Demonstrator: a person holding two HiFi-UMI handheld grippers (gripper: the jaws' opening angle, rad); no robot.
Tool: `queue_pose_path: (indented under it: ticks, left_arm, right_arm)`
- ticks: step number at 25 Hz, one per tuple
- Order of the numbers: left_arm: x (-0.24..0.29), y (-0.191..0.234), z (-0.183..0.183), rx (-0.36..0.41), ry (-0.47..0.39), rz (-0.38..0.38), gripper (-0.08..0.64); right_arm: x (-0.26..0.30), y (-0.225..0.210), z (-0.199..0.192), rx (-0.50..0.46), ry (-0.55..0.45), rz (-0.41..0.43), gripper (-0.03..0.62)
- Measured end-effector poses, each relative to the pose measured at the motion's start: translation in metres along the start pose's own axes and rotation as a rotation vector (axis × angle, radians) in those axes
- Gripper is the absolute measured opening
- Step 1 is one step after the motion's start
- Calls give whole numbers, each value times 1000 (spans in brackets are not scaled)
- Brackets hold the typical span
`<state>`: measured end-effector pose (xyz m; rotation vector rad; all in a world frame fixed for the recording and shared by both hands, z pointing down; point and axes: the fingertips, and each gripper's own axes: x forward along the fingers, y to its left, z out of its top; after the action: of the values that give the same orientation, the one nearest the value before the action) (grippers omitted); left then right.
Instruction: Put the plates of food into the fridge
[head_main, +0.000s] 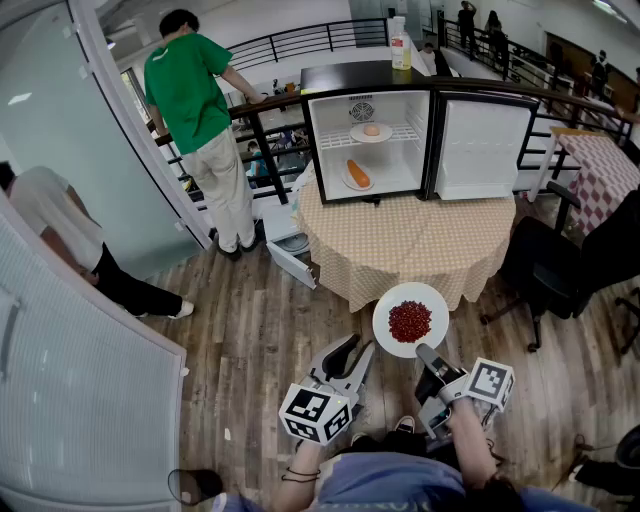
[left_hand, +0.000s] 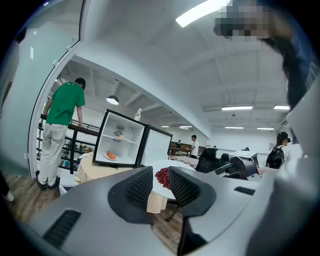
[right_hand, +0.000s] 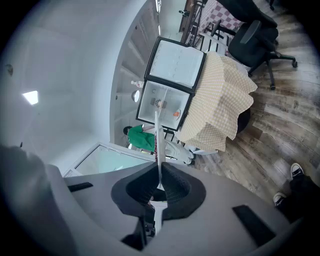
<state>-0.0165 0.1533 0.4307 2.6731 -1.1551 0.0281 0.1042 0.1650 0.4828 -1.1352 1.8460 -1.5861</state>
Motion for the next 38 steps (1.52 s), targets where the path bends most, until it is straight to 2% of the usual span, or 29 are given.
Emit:
queue_pose_path:
  ticks: [7, 19, 32, 38]
  left_arm:
    - [7, 3, 7, 7, -5, -28, 98]
    - [38, 5, 5, 3, 17, -34, 98]
    - [81, -12, 5, 0, -10, 16, 98]
    - [90, -14, -4, -4, 21, 31, 98]
  right_arm:
    - [7, 3, 3, -15, -13, 0, 26]
    - [17, -13, 27, -7, 2, -12, 26]
    - [18, -37, 72, -25, 59, -2, 26]
    - [21, -47, 83, -18, 75, -1, 26]
